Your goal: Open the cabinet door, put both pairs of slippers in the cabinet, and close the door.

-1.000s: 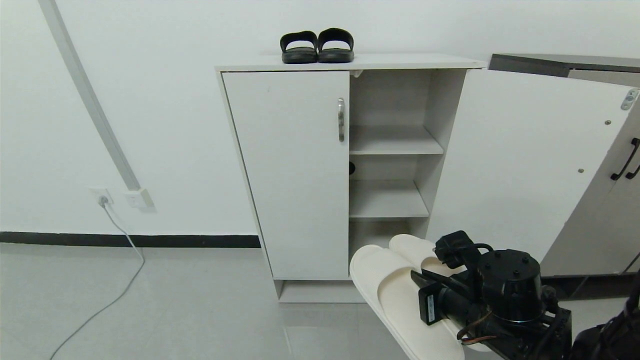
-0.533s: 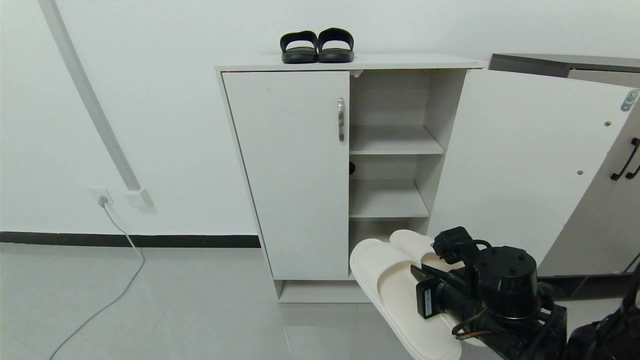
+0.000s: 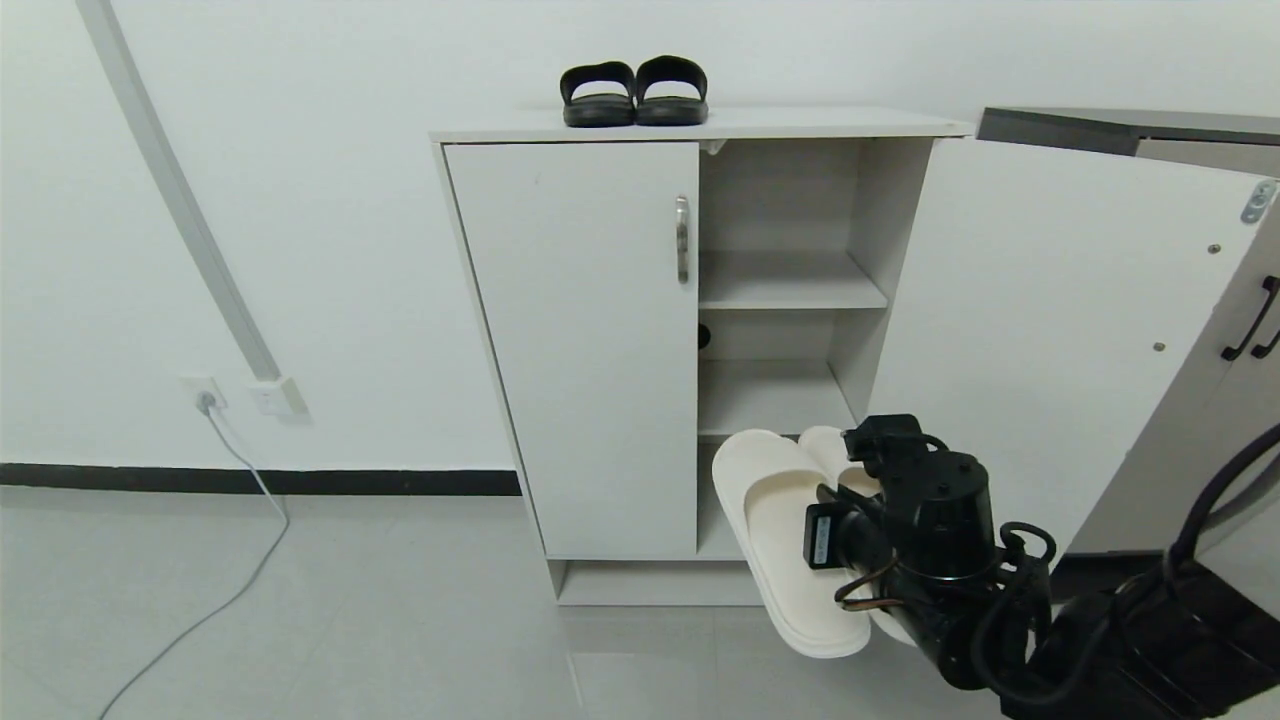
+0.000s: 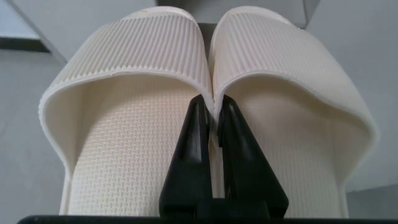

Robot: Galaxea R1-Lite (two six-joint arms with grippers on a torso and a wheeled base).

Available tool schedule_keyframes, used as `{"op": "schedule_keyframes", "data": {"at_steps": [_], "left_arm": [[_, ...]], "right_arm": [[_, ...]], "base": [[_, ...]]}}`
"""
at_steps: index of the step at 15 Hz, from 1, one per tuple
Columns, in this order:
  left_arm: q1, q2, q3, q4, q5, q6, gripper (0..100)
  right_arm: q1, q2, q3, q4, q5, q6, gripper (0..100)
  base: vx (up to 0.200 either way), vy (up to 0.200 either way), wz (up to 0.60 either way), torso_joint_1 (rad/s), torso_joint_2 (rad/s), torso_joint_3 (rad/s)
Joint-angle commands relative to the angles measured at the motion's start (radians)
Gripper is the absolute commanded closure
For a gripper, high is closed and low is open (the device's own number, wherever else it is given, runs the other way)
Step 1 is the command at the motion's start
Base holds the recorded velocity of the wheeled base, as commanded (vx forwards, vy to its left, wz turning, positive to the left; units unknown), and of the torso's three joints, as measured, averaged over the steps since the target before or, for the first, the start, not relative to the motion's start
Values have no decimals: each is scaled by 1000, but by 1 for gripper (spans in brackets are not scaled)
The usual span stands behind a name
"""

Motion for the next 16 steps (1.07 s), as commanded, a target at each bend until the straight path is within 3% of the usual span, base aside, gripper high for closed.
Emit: {"op": "schedule_keyframes", "data": {"at_steps": [1, 5, 12, 16], "left_arm": [[0, 2, -1, 0, -1, -1, 100], [0, 2, 0, -1, -1, -6, 100], [0, 2, 0, -1, 0, -12, 100], [0, 2, 0, -1, 0, -11, 100]], "right_arm": [[4, 83, -51, 6, -40, 12, 100], [9, 123, -68, 5, -55, 15, 100], [46, 132, -78, -34, -38, 7, 100], [81, 204, -187, -28, -29, -4, 100]], "base": [[0, -200, 0, 2, 7, 2], [0, -200, 0, 0, 4, 2], [0, 0, 0, 0, 0, 0], [0, 0, 0, 0, 0, 0]]}}
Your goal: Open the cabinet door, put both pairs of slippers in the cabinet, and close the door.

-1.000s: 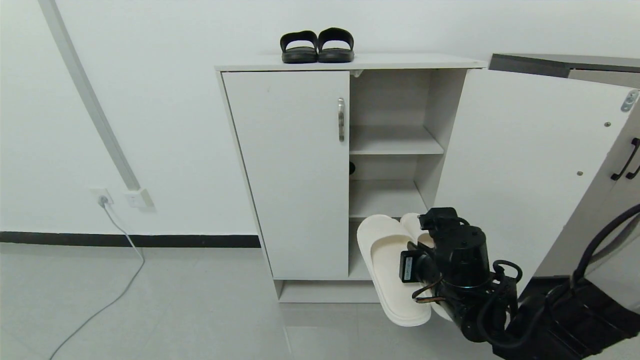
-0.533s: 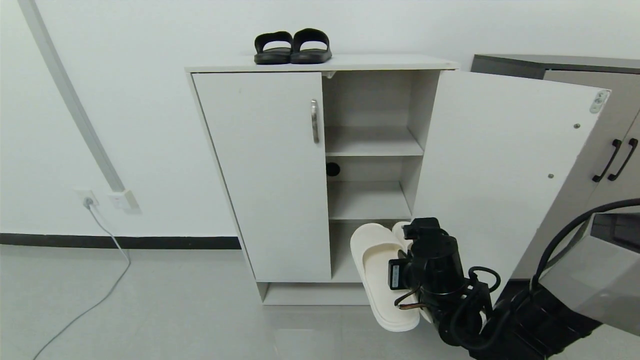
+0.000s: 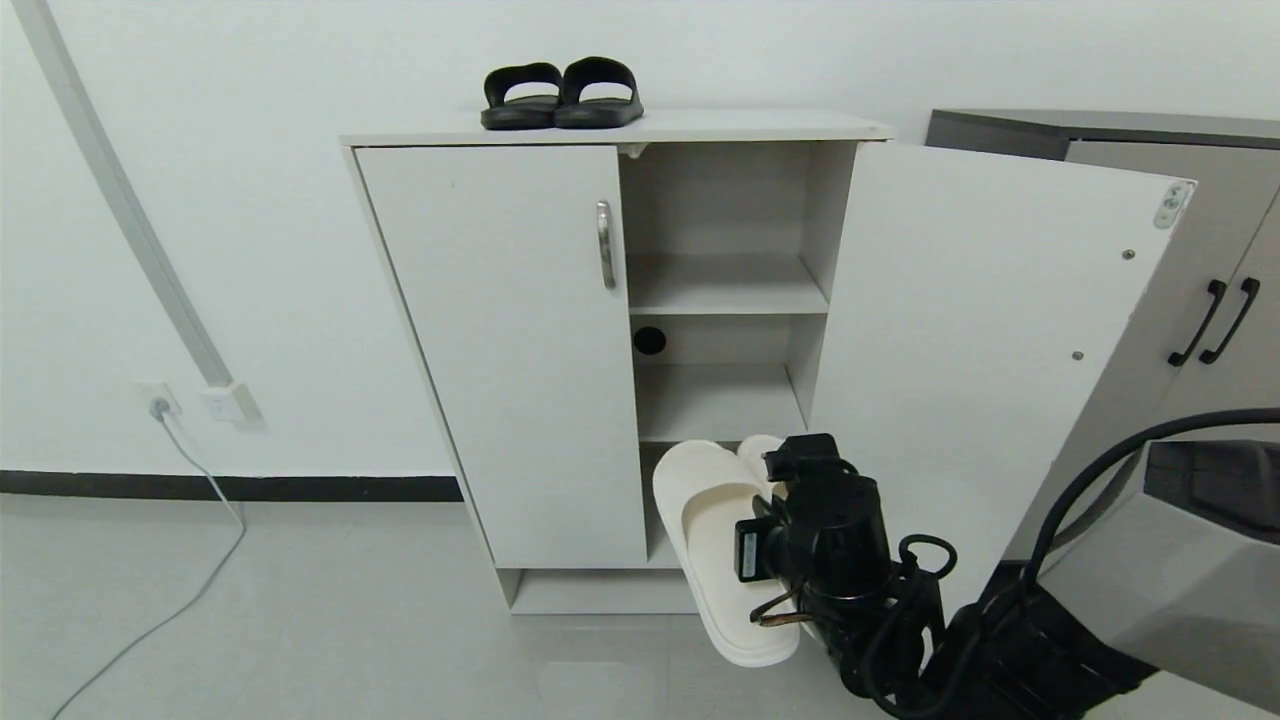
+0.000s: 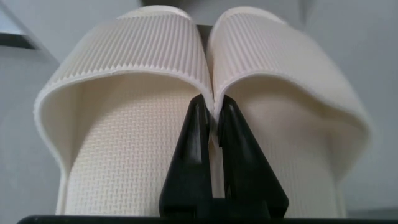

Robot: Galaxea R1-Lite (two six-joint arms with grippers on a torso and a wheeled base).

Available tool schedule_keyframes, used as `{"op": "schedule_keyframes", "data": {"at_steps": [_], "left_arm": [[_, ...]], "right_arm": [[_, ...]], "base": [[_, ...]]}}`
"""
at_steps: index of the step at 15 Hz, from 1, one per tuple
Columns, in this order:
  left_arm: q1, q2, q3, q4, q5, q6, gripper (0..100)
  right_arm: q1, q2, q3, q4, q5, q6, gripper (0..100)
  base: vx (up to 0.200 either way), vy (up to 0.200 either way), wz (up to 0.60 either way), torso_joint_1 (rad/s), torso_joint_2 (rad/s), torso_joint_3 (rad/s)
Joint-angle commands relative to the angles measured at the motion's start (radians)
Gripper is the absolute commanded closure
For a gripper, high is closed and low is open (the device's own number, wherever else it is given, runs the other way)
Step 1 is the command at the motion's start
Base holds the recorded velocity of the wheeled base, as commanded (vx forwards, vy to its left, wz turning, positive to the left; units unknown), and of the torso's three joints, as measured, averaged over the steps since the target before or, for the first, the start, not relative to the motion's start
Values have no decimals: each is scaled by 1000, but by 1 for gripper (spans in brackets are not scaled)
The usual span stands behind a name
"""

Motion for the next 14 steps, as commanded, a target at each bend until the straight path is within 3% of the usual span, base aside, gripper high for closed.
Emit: {"op": "schedule_keyframes", "data": {"at_steps": [1, 8, 14], "left_arm": [[1, 2, 0, 0, 0, 1, 100], [1, 2, 0, 0, 0, 1, 100], [1, 2, 0, 0, 0, 1, 100]], "right_arm": [[7, 46, -43, 2, 0, -4, 100], [16, 158, -224, 130, -17, -19, 100], [18, 159, -224, 136, -17, -16, 100]], "base": [[0, 0, 0, 0, 0, 0], [0, 0, 0, 0, 0, 0], [0, 0, 0, 0, -1, -47]]}}
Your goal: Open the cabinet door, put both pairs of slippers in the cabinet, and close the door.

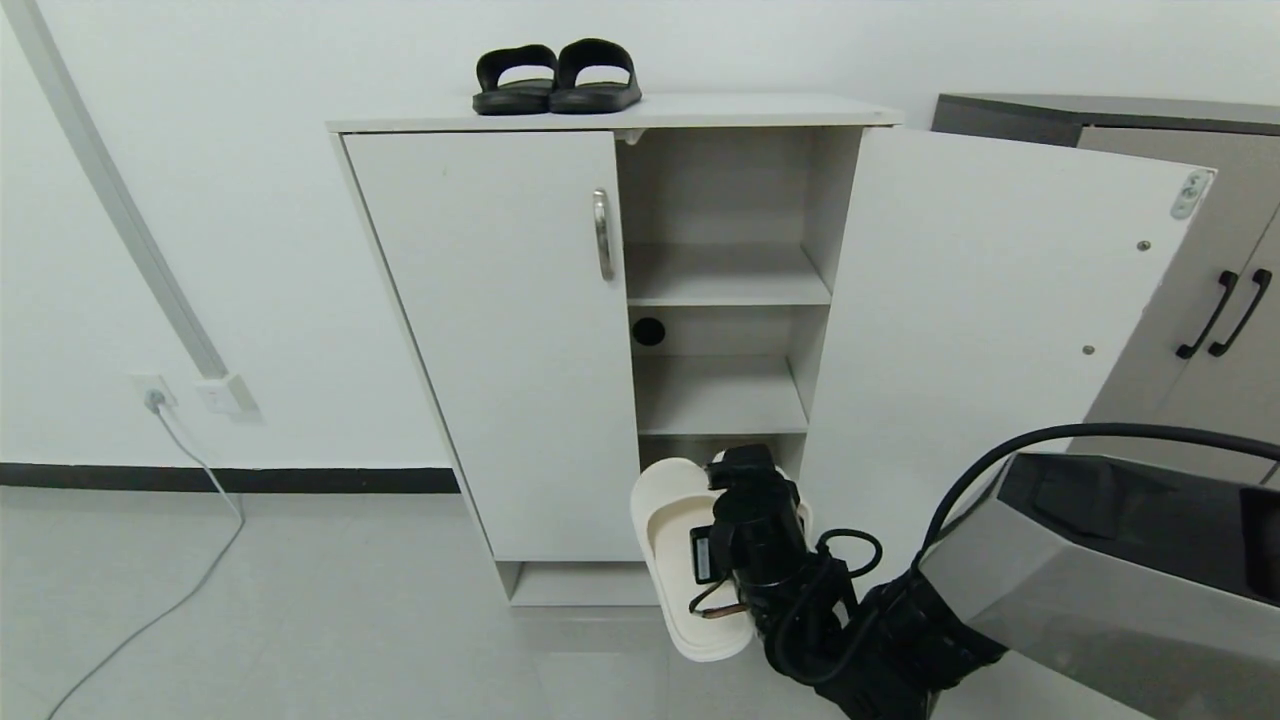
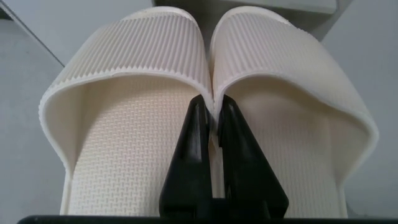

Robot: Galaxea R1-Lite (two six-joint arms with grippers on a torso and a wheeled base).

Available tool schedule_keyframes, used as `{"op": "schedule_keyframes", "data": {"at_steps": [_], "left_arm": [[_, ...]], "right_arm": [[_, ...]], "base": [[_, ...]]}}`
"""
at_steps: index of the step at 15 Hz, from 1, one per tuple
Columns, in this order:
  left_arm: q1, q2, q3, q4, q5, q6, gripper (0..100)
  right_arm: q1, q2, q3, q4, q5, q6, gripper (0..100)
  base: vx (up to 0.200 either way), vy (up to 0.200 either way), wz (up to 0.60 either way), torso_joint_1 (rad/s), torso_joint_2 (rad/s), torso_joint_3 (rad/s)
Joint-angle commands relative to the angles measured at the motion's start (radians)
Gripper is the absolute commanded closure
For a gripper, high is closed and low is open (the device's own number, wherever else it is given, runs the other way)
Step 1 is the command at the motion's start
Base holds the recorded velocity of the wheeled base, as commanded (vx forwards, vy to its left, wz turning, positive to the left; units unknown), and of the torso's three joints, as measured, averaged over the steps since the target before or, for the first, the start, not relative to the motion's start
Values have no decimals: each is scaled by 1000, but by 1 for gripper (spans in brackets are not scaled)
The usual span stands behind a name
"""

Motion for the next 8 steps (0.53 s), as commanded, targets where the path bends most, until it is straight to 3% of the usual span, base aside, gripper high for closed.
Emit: {"op": "schedule_keyframes", "data": {"at_steps": [1, 5, 8], "left_arm": [[0, 2, 0, 0, 0, 0, 100], [0, 2, 0, 0, 0, 0, 100], [0, 2, 0, 0, -1, 0, 100]], "right_arm": [[-2, 9, -1, -2, -1, 1, 100], [-3, 4, 2, -6, -2, -1, 100], [9, -14, 2, -43, -84, -11, 100]], "base": [[0, 0, 0, -7, 2, -178], [0, 0, 0, 2, 4, -192], [0, 0, 0, -1, 1, -199]]}}
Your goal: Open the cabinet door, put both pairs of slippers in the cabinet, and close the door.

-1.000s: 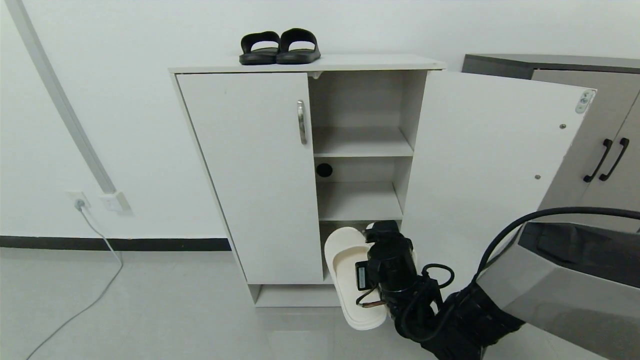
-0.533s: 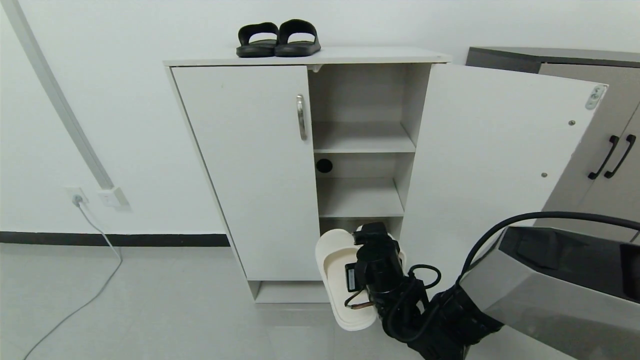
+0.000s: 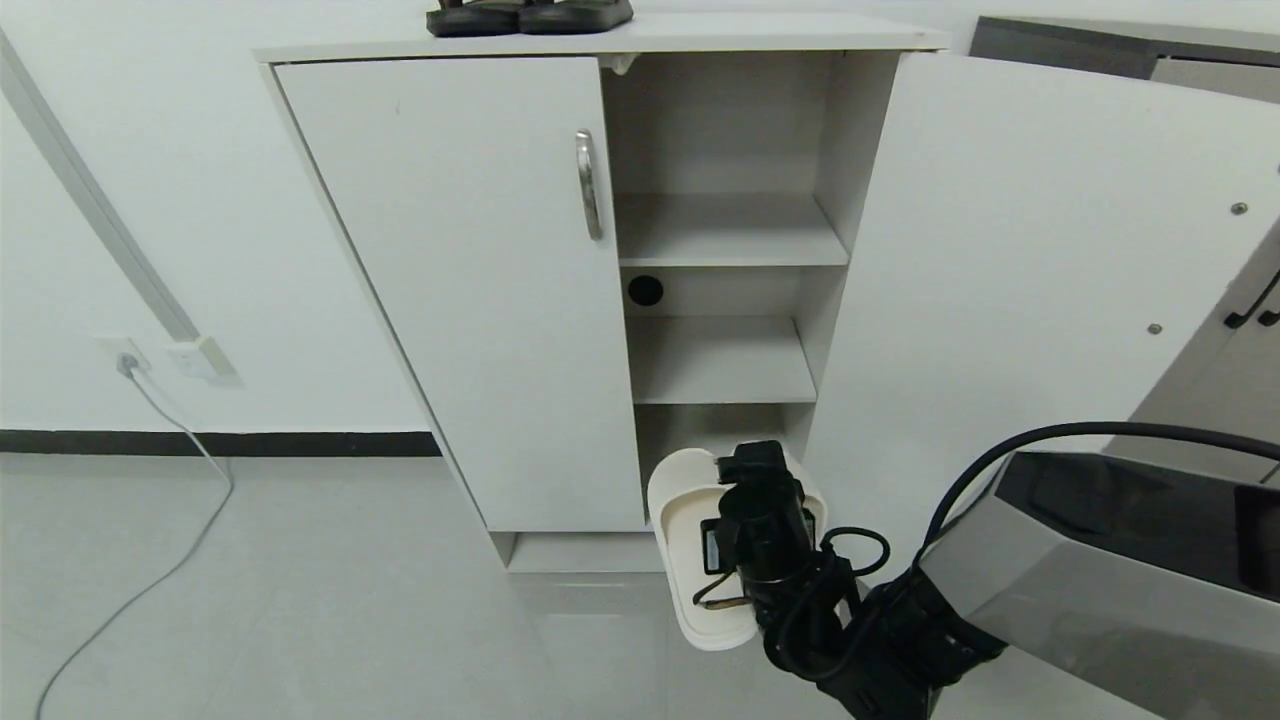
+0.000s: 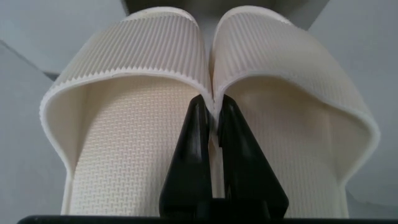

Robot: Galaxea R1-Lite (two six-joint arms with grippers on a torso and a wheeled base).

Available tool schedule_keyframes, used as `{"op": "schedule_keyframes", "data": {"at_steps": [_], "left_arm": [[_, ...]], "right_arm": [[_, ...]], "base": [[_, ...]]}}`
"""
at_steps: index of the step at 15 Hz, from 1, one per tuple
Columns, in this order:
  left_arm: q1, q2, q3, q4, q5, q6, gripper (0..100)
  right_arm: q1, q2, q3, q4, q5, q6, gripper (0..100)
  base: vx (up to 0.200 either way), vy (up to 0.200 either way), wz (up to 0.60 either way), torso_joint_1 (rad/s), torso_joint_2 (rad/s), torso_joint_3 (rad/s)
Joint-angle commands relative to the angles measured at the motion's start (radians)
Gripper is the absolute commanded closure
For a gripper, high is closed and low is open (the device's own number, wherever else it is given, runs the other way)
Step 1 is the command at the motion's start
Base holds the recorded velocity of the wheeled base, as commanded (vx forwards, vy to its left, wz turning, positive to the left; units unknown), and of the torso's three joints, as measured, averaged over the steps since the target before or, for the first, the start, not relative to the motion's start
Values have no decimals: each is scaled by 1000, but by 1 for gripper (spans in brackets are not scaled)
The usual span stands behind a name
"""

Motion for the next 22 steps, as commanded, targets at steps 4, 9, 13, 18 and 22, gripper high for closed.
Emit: {"op": "schedule_keyframes", "data": {"at_steps": [4, 9, 13, 18, 22], "left_arm": [[0, 2, 0, 0, -1, 0, 100], [0, 2, 0, 0, 0, -2, 100], [0, 2, 0, 0, 0, 0, 100], [0, 2, 0, 0, 0, 0, 100], [0, 2, 0, 0, -1, 0, 100]], "right_arm": [[3, -36, 35, -222, -28, -131, 100], [-4, -13, 38, -311, -35, -151, 100], [-4, -9, 31, -337, -35, -168, 100], [-4, -9, 15, -334, -50, -169, 100], [-11, -7, 14, -334, -50, -180, 100]], "base": [[0, 0, 0, 4, 2, -200], [0, 0, 0, 2, 1, -190], [0, 0, 0, 4, -1, -39], [80, 0, 0, 0, 1, 0], [200, 0, 0, -1, 5, 4]]}}
